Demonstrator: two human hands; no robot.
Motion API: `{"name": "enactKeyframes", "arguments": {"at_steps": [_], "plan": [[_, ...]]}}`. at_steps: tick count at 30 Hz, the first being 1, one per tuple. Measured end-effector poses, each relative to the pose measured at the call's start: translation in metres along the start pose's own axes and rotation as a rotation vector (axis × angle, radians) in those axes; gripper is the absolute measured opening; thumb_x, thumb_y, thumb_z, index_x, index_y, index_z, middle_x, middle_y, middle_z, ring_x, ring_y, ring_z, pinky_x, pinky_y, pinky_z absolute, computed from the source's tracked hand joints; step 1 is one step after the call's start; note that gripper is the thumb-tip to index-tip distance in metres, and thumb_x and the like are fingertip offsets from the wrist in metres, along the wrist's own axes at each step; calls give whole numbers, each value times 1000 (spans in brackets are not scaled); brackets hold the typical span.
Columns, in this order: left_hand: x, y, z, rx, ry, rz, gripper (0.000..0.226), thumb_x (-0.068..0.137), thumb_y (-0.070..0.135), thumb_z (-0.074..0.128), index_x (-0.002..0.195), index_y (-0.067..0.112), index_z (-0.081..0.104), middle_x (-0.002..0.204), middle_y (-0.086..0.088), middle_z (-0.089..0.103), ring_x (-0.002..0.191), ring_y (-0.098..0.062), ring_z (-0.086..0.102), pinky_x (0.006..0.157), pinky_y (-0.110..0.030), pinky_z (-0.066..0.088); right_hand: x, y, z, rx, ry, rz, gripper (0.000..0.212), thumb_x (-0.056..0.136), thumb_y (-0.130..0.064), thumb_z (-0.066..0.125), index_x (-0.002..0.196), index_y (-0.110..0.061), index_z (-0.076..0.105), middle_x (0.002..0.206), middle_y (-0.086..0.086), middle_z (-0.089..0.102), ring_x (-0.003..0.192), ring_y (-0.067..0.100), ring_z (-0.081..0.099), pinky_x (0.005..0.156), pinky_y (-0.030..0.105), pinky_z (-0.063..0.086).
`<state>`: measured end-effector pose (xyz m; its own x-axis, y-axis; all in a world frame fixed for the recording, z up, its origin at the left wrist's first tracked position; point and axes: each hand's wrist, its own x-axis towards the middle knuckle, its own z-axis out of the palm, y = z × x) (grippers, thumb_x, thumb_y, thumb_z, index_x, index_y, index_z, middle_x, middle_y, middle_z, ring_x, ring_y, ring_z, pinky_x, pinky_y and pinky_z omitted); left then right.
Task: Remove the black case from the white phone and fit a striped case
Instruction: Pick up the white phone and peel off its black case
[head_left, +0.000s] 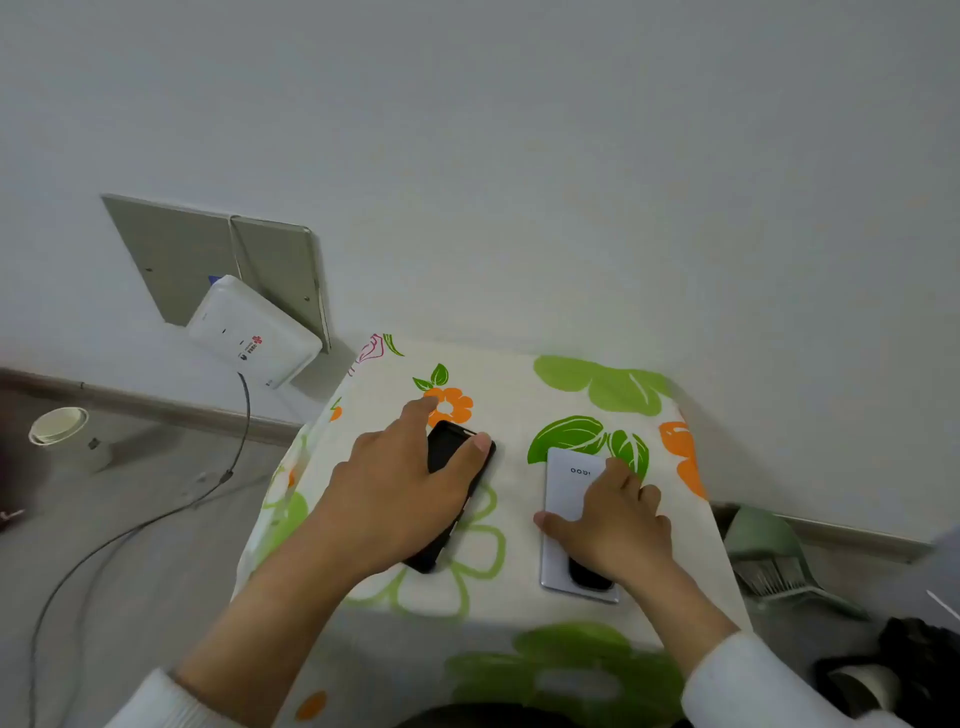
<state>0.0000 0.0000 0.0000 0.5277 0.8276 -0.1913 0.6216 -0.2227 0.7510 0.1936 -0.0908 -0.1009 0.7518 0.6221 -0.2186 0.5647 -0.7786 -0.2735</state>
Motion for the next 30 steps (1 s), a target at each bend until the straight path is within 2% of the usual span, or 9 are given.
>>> {"name": "enactKeyframes", "arguments": {"at_steps": [3, 7, 12, 20, 25, 30], "plan": [[3, -4, 2, 29, 1, 17, 88, 73, 77, 36, 151, 38, 26, 151, -1, 49, 126, -31, 55, 110, -53, 38, 0, -1, 2, -11, 23, 10, 108, 70, -69, 67, 143, -8, 16, 148, 12, 35, 130, 34, 35, 97, 47, 37], [4, -10, 2, 63, -6, 25, 75, 87, 71, 42, 151, 37, 25, 153, 0, 47, 129, -30, 52, 110, -55, 38, 0, -4, 5, -14, 37, 8, 106, 70, -67, 67, 142, -8, 17, 146, 12, 35, 129, 33, 35, 96, 46, 38], [1, -7, 0, 69, -30, 22, 84, 78, 76, 37, 151, 36, 25, 152, 1, 46, 120, -31, 60, 109, -55, 39, 0, -7, 7, -15, 76, 10, 105, 70, -69, 66, 142, -9, 17, 146, 12, 36, 129, 33, 36, 97, 45, 37], [2, -11, 0, 61, -8, 32, 73, 90, 67, 44, 152, 34, 26, 152, 2, 46, 131, -28, 50, 110, -53, 37, -1, -10, 10, 0, 102, 27, 103, 70, -67, 67, 140, -9, 19, 144, 12, 37, 129, 33, 35, 98, 44, 37], [2, -14, 2, 80, -3, 48, 72, 90, 67, 45, 151, 33, 26, 152, 4, 46, 135, -27, 44, 109, -50, 38, -1, -12, 10, 46, 107, 32, 99, 74, -58, 67, 143, -8, 16, 146, 13, 34, 132, 35, 32, 100, 45, 36], [4, -16, 2, 83, -14, 58, 73, 89, 66, 46, 151, 33, 25, 153, 5, 44, 138, -25, 41, 108, -47, 39, -1, -14, 7, 69, 101, 44, 98, 75, -50, 68, 145, -10, 11, 147, 13, 34, 132, 35, 31, 95, 48, 40]]}}
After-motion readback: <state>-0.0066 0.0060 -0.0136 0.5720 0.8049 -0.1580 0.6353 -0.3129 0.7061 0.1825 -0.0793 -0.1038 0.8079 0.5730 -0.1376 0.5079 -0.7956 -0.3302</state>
